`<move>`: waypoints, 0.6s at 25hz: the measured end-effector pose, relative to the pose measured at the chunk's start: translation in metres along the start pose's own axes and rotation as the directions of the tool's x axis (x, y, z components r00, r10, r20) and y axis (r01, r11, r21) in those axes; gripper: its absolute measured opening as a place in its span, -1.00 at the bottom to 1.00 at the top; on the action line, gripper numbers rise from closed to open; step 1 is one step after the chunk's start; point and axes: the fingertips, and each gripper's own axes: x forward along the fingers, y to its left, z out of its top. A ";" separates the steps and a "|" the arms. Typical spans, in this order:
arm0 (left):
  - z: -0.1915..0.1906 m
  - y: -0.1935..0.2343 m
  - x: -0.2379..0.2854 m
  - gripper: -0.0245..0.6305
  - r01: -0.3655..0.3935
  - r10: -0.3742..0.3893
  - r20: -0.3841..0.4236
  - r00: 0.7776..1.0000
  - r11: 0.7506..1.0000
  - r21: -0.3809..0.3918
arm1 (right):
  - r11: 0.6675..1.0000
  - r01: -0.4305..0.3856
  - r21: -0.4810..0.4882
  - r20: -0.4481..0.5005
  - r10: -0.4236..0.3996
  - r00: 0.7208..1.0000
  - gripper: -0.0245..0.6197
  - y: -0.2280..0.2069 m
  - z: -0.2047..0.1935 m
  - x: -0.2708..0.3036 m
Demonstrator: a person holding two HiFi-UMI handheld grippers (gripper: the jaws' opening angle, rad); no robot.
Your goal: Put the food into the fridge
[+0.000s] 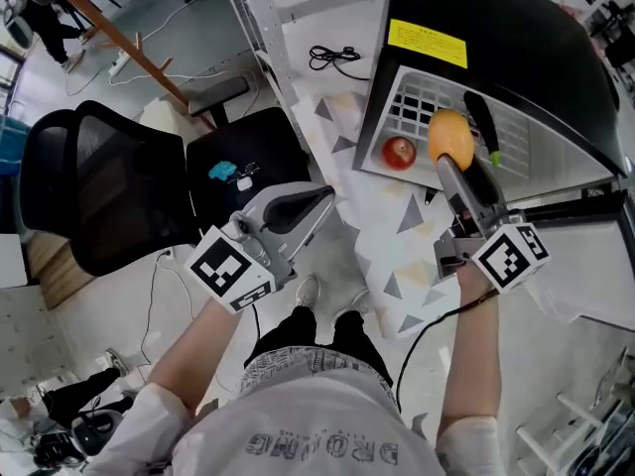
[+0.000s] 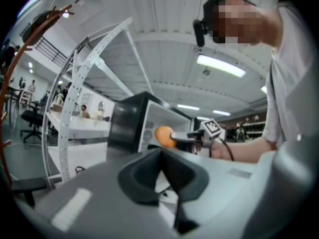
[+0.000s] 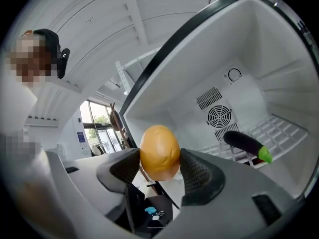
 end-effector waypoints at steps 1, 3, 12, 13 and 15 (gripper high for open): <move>0.000 0.001 0.004 -0.91 -0.007 0.007 0.001 1.000 1.000 0.003 | 1.000 -0.005 -0.008 -0.006 0.005 1.000 -0.14 -0.004 0.001 0.004; 0.001 0.002 0.012 -0.91 -0.022 0.022 0.002 1.000 1.000 0.009 | 1.000 -0.016 -0.026 -0.019 0.015 1.000 -0.14 -0.011 0.004 0.012; -0.008 0.007 0.029 -0.91 -0.099 0.099 0.002 0.995 0.995 -0.008 | 0.992 -0.056 -0.114 -0.092 0.046 0.995 -0.14 -0.039 0.014 0.057; -0.010 0.007 0.029 -0.91 -0.105 0.105 0.002 0.994 0.994 -0.013 | 0.992 -0.056 -0.112 -0.096 0.046 0.994 -0.14 -0.041 0.015 0.062; -0.014 0.009 0.029 -0.91 -0.115 0.115 0.005 0.993 0.993 -0.024 | 0.992 -0.050 -0.116 -0.111 0.037 0.993 -0.14 -0.047 0.015 0.071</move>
